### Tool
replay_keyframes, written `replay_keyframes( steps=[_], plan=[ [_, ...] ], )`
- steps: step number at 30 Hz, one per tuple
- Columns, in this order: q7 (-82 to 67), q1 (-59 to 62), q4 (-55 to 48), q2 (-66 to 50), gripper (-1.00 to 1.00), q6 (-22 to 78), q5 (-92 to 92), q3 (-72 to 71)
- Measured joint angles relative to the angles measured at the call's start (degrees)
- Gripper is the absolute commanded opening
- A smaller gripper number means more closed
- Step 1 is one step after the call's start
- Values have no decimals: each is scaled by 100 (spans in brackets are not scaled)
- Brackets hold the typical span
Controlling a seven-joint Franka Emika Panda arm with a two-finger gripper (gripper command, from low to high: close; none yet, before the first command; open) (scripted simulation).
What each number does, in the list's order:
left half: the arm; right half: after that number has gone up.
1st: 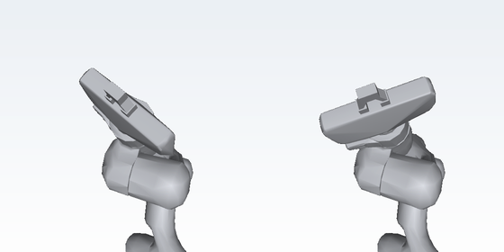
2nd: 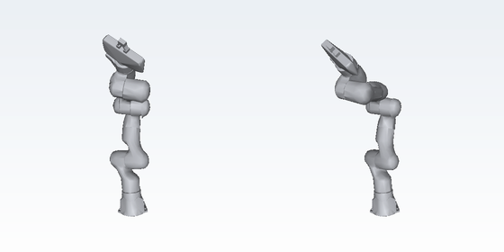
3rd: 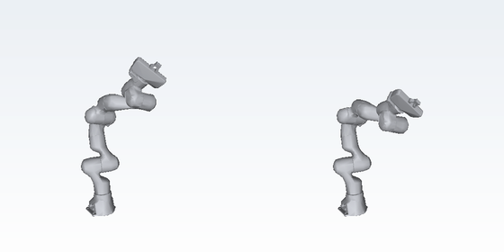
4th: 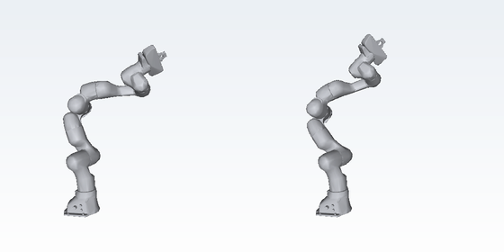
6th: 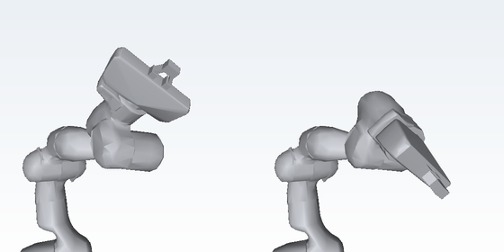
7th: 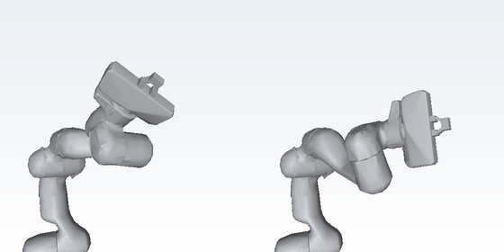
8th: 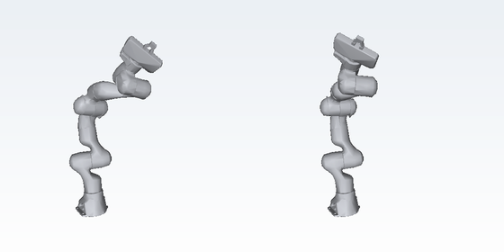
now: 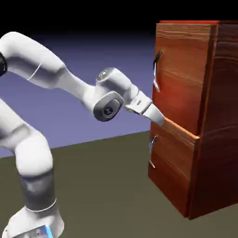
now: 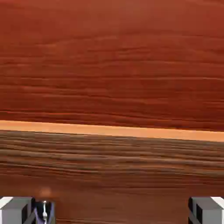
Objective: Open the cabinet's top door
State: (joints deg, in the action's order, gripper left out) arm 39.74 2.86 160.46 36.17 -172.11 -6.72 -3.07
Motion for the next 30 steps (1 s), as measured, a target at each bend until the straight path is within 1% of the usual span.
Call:
replay_keyframes(
  steps=[30],
  plan=[
    [-3021, 3942, -597, 3904, 0, 2110, -7477, -3413]
  ],
)
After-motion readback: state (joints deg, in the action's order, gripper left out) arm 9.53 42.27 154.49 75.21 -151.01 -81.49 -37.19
